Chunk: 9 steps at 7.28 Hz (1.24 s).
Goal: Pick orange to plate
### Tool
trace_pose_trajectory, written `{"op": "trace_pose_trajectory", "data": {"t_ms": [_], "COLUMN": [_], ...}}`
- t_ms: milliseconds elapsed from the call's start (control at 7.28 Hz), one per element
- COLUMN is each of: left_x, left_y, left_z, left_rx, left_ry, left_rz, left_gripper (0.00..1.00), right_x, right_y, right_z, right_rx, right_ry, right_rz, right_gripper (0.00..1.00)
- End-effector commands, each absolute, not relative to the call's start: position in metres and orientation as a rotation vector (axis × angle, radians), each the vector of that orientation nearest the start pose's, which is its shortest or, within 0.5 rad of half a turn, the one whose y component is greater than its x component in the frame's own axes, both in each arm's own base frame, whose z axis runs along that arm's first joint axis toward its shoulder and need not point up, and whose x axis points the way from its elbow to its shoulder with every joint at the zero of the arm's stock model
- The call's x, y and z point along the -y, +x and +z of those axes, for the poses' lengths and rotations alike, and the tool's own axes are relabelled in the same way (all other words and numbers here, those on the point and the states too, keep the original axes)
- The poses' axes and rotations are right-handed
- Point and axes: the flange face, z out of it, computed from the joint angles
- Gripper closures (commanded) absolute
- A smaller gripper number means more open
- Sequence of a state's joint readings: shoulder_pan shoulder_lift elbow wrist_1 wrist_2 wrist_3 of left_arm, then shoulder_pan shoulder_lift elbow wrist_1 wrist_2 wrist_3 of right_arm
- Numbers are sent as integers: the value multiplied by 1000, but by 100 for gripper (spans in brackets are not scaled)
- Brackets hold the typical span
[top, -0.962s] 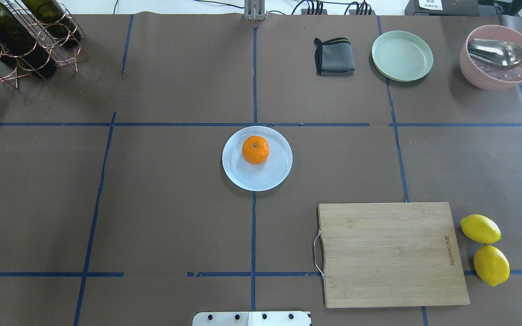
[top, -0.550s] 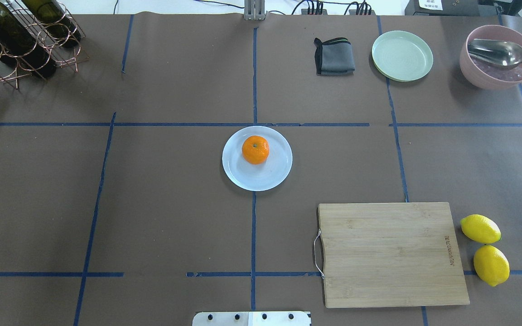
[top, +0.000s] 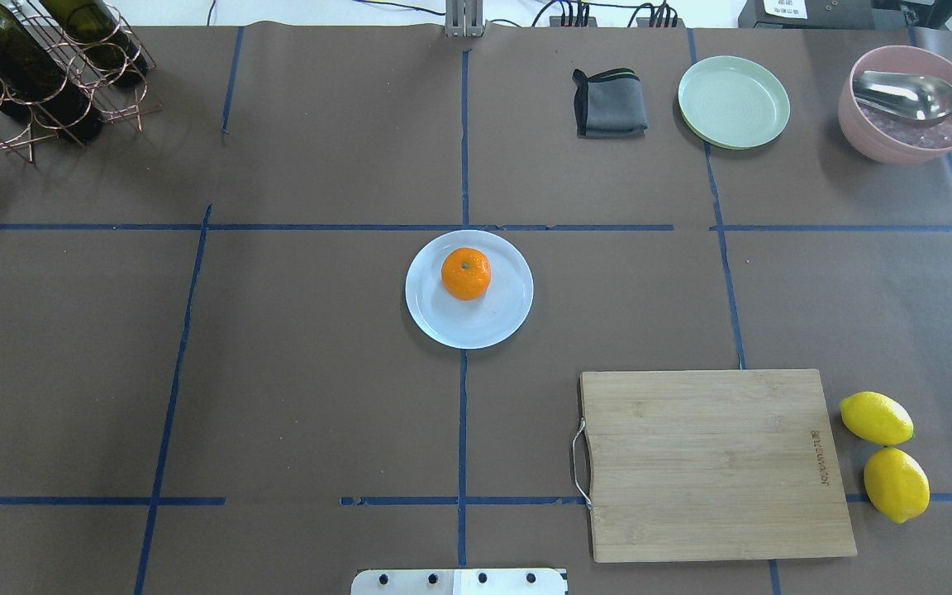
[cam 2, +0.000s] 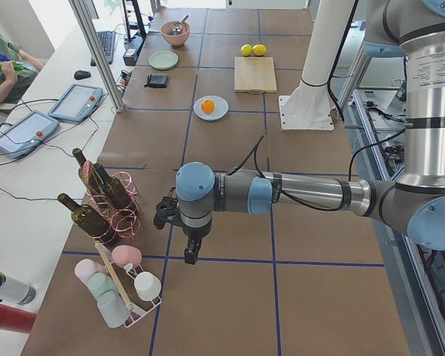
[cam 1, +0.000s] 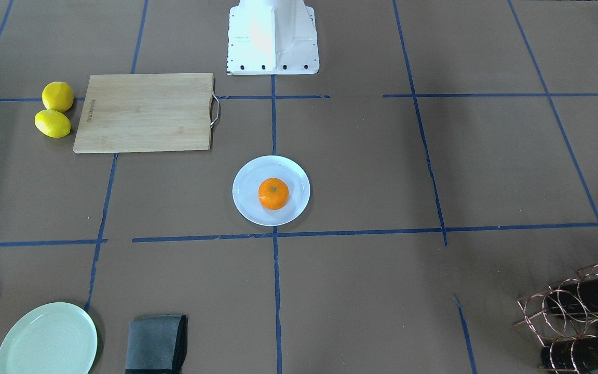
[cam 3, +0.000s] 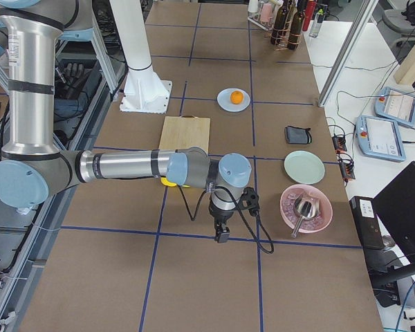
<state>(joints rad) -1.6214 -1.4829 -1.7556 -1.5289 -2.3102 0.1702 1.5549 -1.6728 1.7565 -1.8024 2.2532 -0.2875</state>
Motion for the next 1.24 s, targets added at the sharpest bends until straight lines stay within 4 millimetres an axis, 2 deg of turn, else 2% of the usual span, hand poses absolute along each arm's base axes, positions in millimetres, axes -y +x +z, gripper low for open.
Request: {"op": "trace_pose_trajectory", "data": {"t_ms": [0, 412, 1099], "left_x": [447, 439, 438], "left_y": [-89, -87, -87], "left_z": [620, 629, 628], "left_rx": [-730, -731, -727], "left_ry": [129, 109, 113], "left_rz": [135, 129, 130], "left_gripper": [0, 0, 0], "right_x": [433, 436, 436], "right_y": [64, 63, 63], "right_z": [645, 643, 644], "right_rx": [698, 699, 699], "right_ry": [-54, -49, -50], "right_rz": [-233, -238, -239], "right_gripper": [0, 0, 0]}}
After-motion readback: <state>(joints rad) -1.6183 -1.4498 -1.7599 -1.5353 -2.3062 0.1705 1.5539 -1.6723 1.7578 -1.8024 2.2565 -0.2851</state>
